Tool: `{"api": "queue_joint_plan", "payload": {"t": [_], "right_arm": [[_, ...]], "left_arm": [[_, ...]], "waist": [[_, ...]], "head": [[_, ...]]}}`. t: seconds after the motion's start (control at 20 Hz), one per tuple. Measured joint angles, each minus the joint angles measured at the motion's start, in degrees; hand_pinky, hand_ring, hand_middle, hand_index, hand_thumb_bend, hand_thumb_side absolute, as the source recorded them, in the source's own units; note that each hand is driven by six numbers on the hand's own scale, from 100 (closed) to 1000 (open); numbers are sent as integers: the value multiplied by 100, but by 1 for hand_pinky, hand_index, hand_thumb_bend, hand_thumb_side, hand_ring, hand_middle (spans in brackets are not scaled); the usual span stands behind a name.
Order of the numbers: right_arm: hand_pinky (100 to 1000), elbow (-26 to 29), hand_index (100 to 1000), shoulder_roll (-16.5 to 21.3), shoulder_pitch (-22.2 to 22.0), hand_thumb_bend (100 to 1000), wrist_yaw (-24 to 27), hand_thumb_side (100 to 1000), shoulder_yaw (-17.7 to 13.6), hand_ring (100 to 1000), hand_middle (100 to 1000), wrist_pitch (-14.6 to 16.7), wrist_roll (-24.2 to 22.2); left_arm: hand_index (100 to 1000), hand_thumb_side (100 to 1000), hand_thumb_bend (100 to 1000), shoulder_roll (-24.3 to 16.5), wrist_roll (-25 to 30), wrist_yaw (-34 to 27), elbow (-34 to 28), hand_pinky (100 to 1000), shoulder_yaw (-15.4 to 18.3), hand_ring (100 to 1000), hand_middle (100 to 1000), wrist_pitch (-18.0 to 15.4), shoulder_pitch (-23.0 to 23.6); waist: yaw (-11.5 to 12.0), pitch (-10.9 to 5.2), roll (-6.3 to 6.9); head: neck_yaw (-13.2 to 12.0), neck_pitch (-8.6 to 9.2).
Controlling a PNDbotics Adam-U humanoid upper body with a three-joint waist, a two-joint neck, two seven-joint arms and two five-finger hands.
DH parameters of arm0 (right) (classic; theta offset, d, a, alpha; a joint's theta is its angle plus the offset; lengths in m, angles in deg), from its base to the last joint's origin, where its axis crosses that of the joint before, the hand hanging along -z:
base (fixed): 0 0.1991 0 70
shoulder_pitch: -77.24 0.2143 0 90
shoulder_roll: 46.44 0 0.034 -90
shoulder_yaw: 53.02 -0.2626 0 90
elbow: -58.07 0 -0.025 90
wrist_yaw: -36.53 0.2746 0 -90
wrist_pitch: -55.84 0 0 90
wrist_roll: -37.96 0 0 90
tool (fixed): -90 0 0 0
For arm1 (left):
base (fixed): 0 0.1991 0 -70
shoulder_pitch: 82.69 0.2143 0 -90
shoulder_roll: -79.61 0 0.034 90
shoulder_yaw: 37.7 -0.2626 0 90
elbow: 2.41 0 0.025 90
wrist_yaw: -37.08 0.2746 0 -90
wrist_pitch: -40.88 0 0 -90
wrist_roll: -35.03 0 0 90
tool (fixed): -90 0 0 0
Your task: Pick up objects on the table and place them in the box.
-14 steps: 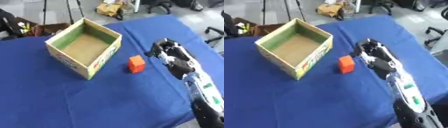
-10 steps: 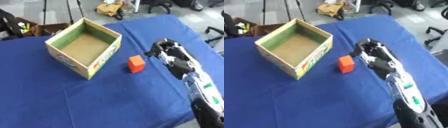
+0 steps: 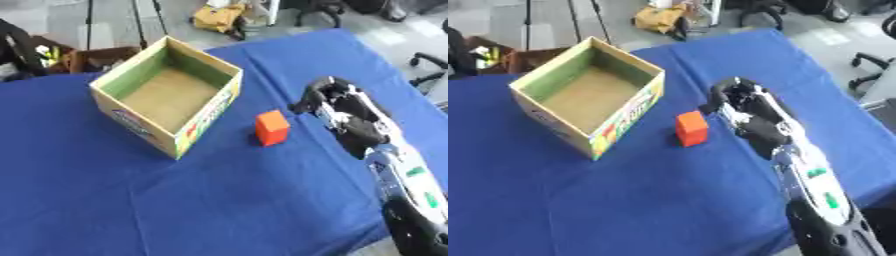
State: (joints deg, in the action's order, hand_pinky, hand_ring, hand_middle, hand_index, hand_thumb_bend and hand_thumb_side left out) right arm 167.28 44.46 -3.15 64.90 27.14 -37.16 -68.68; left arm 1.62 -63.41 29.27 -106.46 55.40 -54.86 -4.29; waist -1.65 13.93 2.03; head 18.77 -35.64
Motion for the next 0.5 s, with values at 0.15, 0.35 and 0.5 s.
{"api": "queue_joint_plan", "payload": {"t": [0.15,0.35,0.5], "right_arm": [[748,-2,646,12,0,100,-1,100,1,544,517,25,-23],[786,-27,713,184,2,105,-44,117,1,593,570,156,-155],[815,-86,768,475,61,275,-196,254,1,648,626,450,-406]], "left_arm": [[615,829,341,0,0,0,0,549,0,776,472,0,0],[615,829,342,-4,0,1,0,550,0,776,473,0,-1],[615,829,342,-6,0,2,0,549,-1,776,473,0,-1]], "waist": [[1,-8,-6],[10,-12,-40],[41,-12,-70]], "head": [[1,0],[5,0],[13,-1]]}}
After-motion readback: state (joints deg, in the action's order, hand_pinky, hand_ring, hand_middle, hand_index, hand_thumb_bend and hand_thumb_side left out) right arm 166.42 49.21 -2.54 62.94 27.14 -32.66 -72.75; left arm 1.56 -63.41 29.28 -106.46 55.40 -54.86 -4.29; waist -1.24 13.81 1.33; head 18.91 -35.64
